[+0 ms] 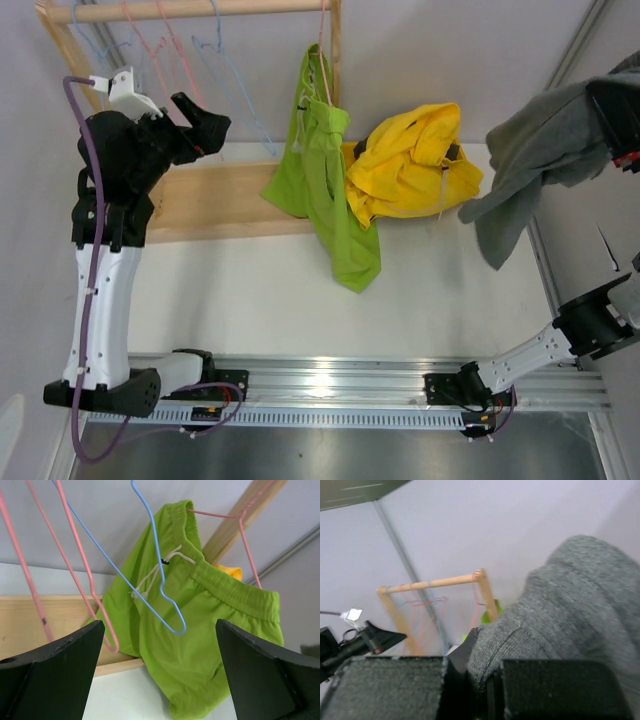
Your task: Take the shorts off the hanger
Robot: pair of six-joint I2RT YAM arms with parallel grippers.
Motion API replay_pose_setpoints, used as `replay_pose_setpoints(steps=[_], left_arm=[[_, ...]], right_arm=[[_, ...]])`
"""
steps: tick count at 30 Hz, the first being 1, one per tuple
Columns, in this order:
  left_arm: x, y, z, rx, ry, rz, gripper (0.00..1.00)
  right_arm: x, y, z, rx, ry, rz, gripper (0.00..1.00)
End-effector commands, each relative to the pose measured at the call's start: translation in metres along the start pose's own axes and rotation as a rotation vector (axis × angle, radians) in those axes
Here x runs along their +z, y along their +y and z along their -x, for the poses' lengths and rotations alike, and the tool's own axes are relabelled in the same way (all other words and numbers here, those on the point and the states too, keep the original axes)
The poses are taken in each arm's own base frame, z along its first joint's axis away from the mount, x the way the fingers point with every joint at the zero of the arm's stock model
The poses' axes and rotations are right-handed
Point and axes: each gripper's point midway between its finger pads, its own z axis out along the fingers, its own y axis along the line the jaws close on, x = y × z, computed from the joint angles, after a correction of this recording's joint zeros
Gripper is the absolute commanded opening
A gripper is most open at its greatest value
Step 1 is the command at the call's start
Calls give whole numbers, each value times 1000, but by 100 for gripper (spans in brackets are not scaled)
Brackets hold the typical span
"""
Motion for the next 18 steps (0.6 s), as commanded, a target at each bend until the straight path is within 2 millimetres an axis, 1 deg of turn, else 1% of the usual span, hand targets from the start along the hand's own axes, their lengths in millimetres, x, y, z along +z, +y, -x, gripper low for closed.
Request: replay_pose_setpoints(steps=[1, 2, 3, 4, 5, 6, 7, 8, 9, 10, 11, 12, 13, 14, 15, 16, 17, 18], left_arm=[[-4, -6, -12, 20, 20, -63, 99], [-7, -7, -14, 21, 23, -70, 99], [-12, -9, -18, 25, 28, -86, 99], [-12, -9, -22, 28, 31, -96, 99], [-15, -11, -23, 29, 30, -105, 99], [-14, -8, -31, 28, 49, -104, 100], [-18, -11, -33, 32, 50, -125, 99], [-20, -13, -35, 33, 50, -140, 99], [-19, -12, -42, 29, 65, -145, 99], [-22, -13, -48, 26, 77, -160, 99], [-25, -15, -49, 28, 75, -173, 99], [-23, -13, -57, 25, 85, -175, 99], [-24, -11, -62, 23, 94, -174, 99], [-25, -11, -65, 24, 98, -179, 99], [-26, -12, -67, 29, 99, -187, 99], [-27, -12, -67, 34, 98, -191, 99], [-29, -12, -69, 40, 100, -195, 99], [-29, -12, -70, 50, 100, -194, 99]], right_arm=[[7, 52, 15, -215, -91, 244, 0], [7, 55, 14, -252, -86, 298, 0], [6, 63, 11, -224, -74, 386, 0], [13, 49, 13, -233, -74, 401, 0], [16, 46, 11, -235, -71, 429, 0], [19, 42, 10, -229, -70, 459, 0], [25, 41, 11, -213, -87, 520, 0], [38, 17, 11, -193, -107, 521, 0], [45, 8, 13, -179, -136, 524, 0], [55, -3, 21, -124, -186, 516, 0], [65, -17, 24, -98, -214, 502, 0], [76, -35, 26, -69, -242, 492, 0], [80, -35, 28, -88, -279, 521, 0], [87, -34, 32, -59, -316, 542, 0], [95, -40, 32, -98, -344, 531, 0], [97, -38, 32, -105, -363, 532, 0], [100, -30, 32, -102, -385, 550, 0], [101, -24, 32, -167, -410, 547, 0]])
